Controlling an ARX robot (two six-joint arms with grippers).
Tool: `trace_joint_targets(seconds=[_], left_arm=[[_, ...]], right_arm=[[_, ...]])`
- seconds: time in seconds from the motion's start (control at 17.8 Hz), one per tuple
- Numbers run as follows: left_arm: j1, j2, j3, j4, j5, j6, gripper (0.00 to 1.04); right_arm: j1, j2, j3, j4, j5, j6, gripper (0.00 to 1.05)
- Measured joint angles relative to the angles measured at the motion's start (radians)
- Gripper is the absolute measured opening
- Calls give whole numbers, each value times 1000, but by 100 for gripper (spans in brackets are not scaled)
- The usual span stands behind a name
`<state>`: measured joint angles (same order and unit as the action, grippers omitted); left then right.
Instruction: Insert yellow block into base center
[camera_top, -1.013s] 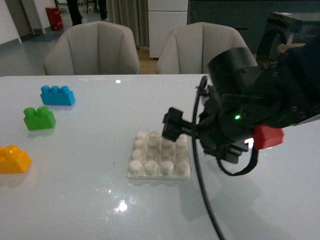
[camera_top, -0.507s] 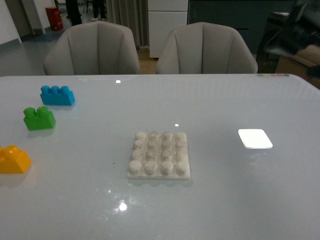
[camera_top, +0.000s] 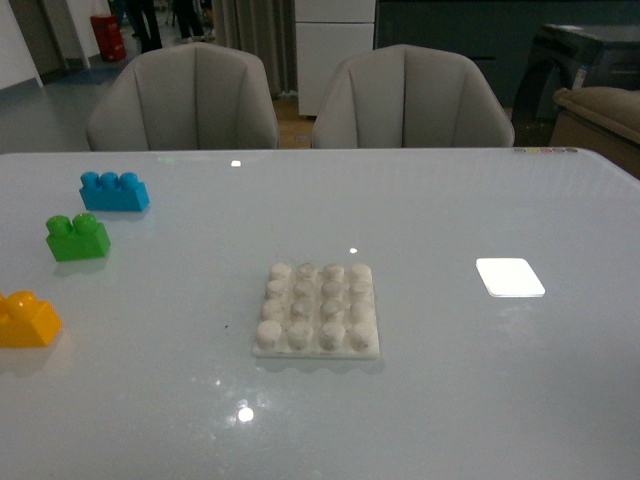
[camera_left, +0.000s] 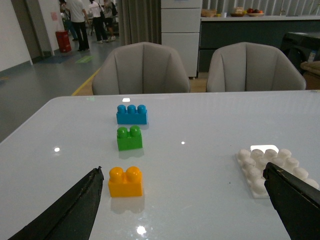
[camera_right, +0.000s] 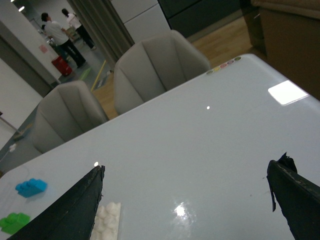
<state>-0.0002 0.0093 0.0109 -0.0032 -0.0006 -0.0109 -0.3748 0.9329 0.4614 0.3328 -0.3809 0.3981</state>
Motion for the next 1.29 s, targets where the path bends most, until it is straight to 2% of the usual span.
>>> trace_joint_targets(seconds=[0.06, 0.11, 0.17, 0.28, 0.39, 0.56, 0.84, 0.9, 0.96, 1.13, 1.24, 1.29], left_arm=[[0, 0, 0, 0, 0, 0, 98], [0, 0, 0, 0, 0, 0, 98], [0, 0, 0, 0, 1, 0, 98], [0, 0, 0, 0, 0, 0, 98], [0, 0, 0, 0, 0, 0, 98], [0, 0, 0, 0, 0, 0, 98], [0, 0, 0, 0, 0, 0, 98], [0, 0, 0, 0, 0, 0, 98], [0, 0, 0, 0, 0, 0, 98], [0, 0, 0, 0, 0, 0, 98], [0, 0, 0, 0, 0, 0, 98], [0, 0, 0, 0, 0, 0, 98]], right_arm=[[-38, -42, -6, -1, -27, -7, 98], [-44, -101, -50, 74, -21, -95, 87], [-34, -193, -106, 46, -21, -201, 76], [6, -346, -208, -47, 8, -325, 56], [78, -519, -284, -126, 81, -369, 33], [160, -605, -321, -133, 161, -385, 5], [258, -688, -376, -169, 262, -392, 2], [333, -703, -384, -178, 349, -391, 2], [373, -716, -393, -185, 363, -392, 2], [373, -749, -410, -206, 383, -394, 2], [375, -895, -425, -344, 379, -394, 2], [374, -903, -424, -329, 382, -394, 2]])
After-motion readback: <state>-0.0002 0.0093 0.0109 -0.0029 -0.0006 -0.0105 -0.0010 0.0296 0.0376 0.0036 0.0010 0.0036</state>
